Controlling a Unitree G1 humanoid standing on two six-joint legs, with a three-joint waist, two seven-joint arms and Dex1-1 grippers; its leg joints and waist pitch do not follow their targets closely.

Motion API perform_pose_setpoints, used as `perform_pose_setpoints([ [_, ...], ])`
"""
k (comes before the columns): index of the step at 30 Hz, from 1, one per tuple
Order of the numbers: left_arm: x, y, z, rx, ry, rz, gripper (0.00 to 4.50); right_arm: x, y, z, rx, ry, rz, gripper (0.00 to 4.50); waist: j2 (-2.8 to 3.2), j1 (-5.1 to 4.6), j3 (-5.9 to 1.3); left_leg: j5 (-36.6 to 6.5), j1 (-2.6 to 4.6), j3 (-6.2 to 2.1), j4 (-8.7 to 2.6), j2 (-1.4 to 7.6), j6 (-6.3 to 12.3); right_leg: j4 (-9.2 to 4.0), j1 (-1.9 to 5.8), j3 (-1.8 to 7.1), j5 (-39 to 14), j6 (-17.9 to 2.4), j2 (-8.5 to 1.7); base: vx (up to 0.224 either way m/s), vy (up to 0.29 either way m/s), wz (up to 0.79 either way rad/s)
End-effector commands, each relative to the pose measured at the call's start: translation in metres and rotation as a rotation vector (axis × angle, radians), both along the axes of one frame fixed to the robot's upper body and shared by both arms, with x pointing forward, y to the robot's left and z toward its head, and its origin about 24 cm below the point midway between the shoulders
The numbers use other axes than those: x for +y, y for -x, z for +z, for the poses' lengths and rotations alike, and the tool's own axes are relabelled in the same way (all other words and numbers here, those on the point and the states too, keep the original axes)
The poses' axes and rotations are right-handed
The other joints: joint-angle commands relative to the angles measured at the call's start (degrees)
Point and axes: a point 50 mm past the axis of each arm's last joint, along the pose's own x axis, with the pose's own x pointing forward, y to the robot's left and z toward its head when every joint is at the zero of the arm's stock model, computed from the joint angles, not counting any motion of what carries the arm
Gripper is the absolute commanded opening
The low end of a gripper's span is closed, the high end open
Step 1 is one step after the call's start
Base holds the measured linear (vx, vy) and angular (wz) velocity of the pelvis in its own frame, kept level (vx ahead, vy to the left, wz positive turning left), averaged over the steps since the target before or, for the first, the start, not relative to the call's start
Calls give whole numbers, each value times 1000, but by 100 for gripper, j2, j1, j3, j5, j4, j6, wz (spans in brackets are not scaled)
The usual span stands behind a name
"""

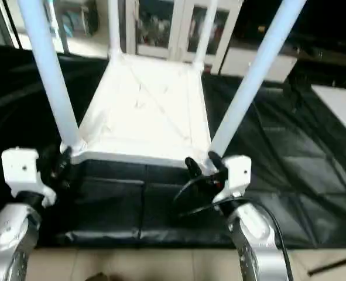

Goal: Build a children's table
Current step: Move to table

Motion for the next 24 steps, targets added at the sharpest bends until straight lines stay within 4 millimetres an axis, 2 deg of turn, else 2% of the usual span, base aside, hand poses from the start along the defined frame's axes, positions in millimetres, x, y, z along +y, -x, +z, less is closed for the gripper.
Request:
perform_pose_setpoints([
  [1, -6, 1, 8, -43, 5, -42, 233, -10, 1, 9, -51, -27, -40, 355, 123, -44, -241, 546, 148, -122, -629, 517, 14, -281, 193, 250, 1128, -908, -657, -52, 10, -2],
  [2, -4, 1, 8, -42, -10, -33, 237, -12, 0, 12, -67, -26, -58, 360, 100, -40, -198, -471, 165, -85, -713, 543, -49, -355, 185, 287, 512, -939, -696, -52, 10, -2],
  [3, -3, 0, 9, -42, -15, -29, 238, -13, -1, 14, -80, -30, -67, 374, 86, -44, -173, -857, 179, -62, -751, 543, -65, -395, 176, 303, 141, -944, -704, -54, -17, 0],
  [4, 0, -1, 10, -42, -28, -14, 238, -15, -3, 18, -104, -24, -84, 374, 62, -46, -124, -1471, 208, -5, -812, 541, -93, -488, 141, 317, -733, -886, -717, -53, -25, 1],
  [5, 1, -2, 10, -41, -35, -5, 261, -16, -4, 20, -117, -19, -92, 397, 64, -27, -119, -1725, 244, 18, -828, 556, -137, -554, 104, 342, -1441, -805, -755, -53, -25, 1],
  [7, 5, -5, 11, -44, -34, 9, 273, -17, -6, 23, -141, -14, -110, 401, 77, -27, -125, -1654, 231, 43, -844, 582, -180, -572, 79, 342, -1662, -711, -752, -26, -11, 0],
  [8, 8, -7, 12, -44, -36, 27, 282, -19, -7, 26, -168, -10, -128, 424, 85, -29, -131, -1603, 221, 49, -851, 588, -199, -570, 78, 338, -1613, -690, -753, 0, 0, 0],
  [10, 12, -11, 13, -40, -27, 48, 291, -23, -8, 28, -187, 1, -157, 434, 84, -30, -158, -1444, 223, 61, -847, 587, -216, -532, 66, 323, -1288, -651, -724, 0, 0, 0],
  [11, 14, -14, 15, -41, -16, 51, 317, -26, -10, 29, -198, 9, -179, 443, 71, -23, -170, -1204, 214, 78, -837, 578, -170, -495, 67, 321, -903, -679, -721, 0, 0, 0],
  [12, 16, -17, 18, -47, -6, 50, 317, -30, -11, 31, -222, 18, -210, 443, 51, -21, -183, -1124, 220, 89, -826, 575, -152, -486, 67, 319, -792, -684, -718, 0, 0, 0],
  [13, 16, -17, 18, -47, -6, 50, 322, -30, -11, 31, -222, 18, -211, 447, 74, -10, -192, -1004, 223, 93, -819, 574, -129, -459, 63, 318, -579, -721, -718, 0, 0, 0],
  [14, 15, -20, 21, -56, -4, 43, 324, -32, -13, 33, -236, 17, -227, 449, 47, -12, -192, -1003, 218, 102, -821, 577, -108, -460, 64, 314, -498, -729, -717, 0, 0, 0],
  [15, 16, -25, 24, -63, -3, 39, 327, -32, -15, 35, -246, 19, -235, 450, 62, -4, -209, -959, 226, 107, -812, 564, -93, -428, 60, 308, -311, -751, -698, 0, 0, 0],
  [17, 17, -31, 28, -74, 6, 40, 360, -32, -18, 38, -257, 25, -243, 450, 69, -8, -232, -703, 227, 116, -788, 554, -28, -380, 71, 294, 178, -791, -680, 0, 0, 0],
  [19, 17, -35, 30, -75, 8, 40, 366, -32, -20, 39, -266, 26, -247, 450, 48, -12, -246, -547, 223, 120, -772, 566, 35, -359, 96, 288, 431, -832, -698, 0, 0, 0],
  [21, 20, -44, 33, -78, 7, 37, 382, -32, -25, 41, -277, 31, -256, 450, 53, -11, -242, -449, 220, 136, -762, 552, 84, -354, 94, 285, 531, -883, -696, 0, 0, 0],
  [24, 21, -55, 40, -95, 13, 28, 406, -31, -31, 41, -274, 41, -267, 450, 63, -6, -250, -457, 240, 147, -757, 548, 59, -357, 85, 283, 411, -920, -696, 0, 0, 0],
])
